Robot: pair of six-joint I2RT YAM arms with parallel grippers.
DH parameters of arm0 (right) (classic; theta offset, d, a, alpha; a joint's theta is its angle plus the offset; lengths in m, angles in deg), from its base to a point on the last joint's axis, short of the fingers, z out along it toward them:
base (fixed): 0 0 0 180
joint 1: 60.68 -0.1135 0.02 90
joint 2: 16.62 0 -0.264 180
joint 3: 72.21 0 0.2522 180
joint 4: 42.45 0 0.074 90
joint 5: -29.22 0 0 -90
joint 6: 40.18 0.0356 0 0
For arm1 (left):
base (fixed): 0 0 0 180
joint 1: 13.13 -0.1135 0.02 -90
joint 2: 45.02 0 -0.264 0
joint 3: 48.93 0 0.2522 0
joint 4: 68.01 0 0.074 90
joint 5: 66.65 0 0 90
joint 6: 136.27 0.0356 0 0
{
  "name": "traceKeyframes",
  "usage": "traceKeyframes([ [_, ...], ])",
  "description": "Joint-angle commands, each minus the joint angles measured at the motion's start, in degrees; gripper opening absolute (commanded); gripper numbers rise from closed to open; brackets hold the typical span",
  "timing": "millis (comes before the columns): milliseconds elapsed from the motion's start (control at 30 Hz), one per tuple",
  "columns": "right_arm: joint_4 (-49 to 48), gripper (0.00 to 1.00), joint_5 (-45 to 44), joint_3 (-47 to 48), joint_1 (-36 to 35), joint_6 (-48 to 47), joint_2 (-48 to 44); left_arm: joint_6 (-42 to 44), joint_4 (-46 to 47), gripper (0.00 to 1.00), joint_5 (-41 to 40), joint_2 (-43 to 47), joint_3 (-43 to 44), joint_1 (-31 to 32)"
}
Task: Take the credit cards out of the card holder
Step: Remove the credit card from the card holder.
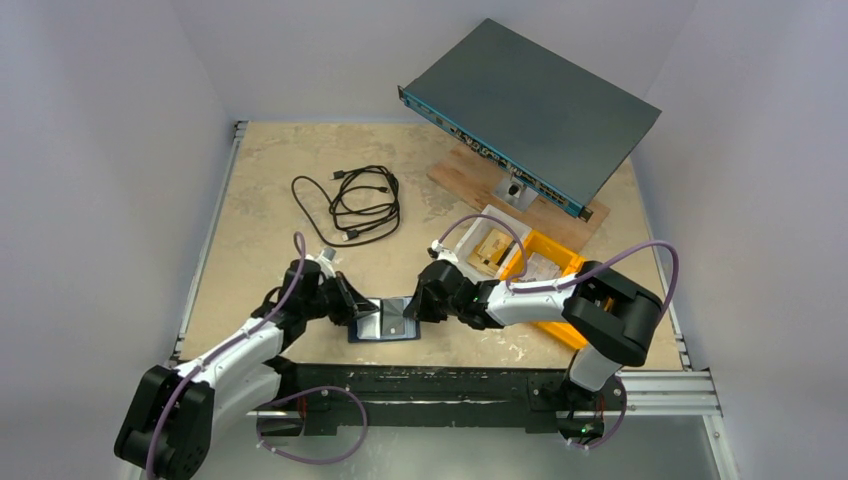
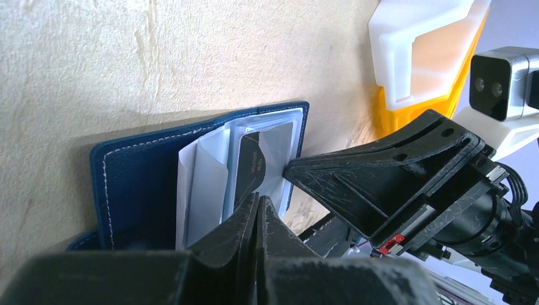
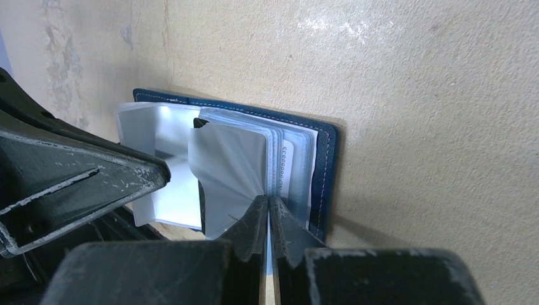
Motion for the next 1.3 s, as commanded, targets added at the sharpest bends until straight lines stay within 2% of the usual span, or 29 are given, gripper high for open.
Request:
traceKeyframes([
  [0,16.14,0.00,-2.67,-3.62,0.49,-3.58,3.23,3.51,-0.63,0.00,0.67,-2.22,3.29,-0.52],
  [233,15.92,0.00,-2.35,-2.96,0.49,-4.14,3.85,3.32,5.75,0.09,3.23,-12.00,2.73,-0.50],
  [367,16.00,0.00,-2.37,-3.08,0.49,-4.26,3.83,3.02,8.74,0.17,3.45,-14.42,2.18,-0.53],
  [500,15.76,0.00,-2.14,-3.07,0.49,-4.51,4.45,1.90,12.64,0.19,5.02,-16.58,1.71,-0.51],
  [700,15.95,0.00,-2.07,-1.81,0.50,-5.02,5.26,0.42,17.46,0.17,7.06,-20.20,1.59,-0.50],
  [833,16.71,0.00,-2.56,-1.04,0.49,-5.28,5.67,-0.45,18.58,0.00,8.04,-21.85,1.97,-0.50],
  [933,17.41,0.00,-3.13,-1.04,0.58,-5.23,5.37,0.04,14.89,0.00,6.88,-21.22,2.89,-0.53],
  [1167,18.88,0.00,-4.78,-2.88,1.31,-4.70,2.74,6.13,-4.98,0.00,-1.39,-13.76,7.63,-0.71],
  [1267,19.14,0.00,-4.95,-3.03,1.45,-4.70,2.05,7.84,-8.26,0.00,-2.35,-11.32,8.58,-1.05],
])
